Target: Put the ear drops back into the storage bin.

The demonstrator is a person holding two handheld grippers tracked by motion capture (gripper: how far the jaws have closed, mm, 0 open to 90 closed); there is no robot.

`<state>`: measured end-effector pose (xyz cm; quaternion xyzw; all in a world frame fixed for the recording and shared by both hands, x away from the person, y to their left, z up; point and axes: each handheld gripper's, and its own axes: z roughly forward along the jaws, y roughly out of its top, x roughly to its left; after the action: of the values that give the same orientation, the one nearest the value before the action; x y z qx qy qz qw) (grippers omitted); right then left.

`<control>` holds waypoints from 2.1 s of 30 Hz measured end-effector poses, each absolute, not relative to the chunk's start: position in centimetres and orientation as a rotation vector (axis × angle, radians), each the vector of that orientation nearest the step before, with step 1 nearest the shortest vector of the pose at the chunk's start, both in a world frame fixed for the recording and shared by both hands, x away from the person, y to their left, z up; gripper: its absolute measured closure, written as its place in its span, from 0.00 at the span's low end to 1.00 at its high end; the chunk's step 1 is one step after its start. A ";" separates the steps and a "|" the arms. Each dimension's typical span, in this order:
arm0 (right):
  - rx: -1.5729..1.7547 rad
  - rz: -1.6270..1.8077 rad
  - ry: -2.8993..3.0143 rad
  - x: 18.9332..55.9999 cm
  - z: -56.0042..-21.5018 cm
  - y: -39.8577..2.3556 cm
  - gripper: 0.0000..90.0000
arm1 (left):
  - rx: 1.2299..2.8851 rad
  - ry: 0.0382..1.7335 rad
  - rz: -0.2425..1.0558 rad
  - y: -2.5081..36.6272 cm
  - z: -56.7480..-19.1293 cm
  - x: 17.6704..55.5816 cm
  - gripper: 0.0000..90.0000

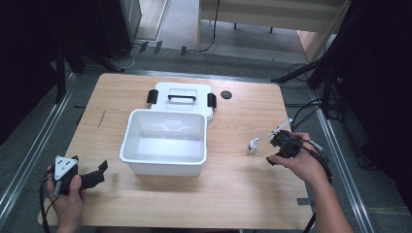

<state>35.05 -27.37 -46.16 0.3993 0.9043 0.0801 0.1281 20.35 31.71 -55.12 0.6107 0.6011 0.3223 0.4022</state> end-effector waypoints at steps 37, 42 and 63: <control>1.288 0.096 2.777 41.4 -45.2 -20.5 0.77 | 1.545 1.516 0.815 31.7 -55.1 20.4 0.00; 1.282 0.107 2.779 41.2 -45.0 -20.6 0.80 | 1.545 1.517 0.817 31.7 -55.1 20.4 0.00; 0.994 0.097 2.855 40.1 -38.0 -17.9 0.80 | 1.547 1.517 0.816 31.7 -55.1 20.4 0.00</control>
<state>40.08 -17.95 -37.98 0.3280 0.9424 0.0320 0.0583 20.40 31.66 -55.12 0.6119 0.6001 0.3229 0.4015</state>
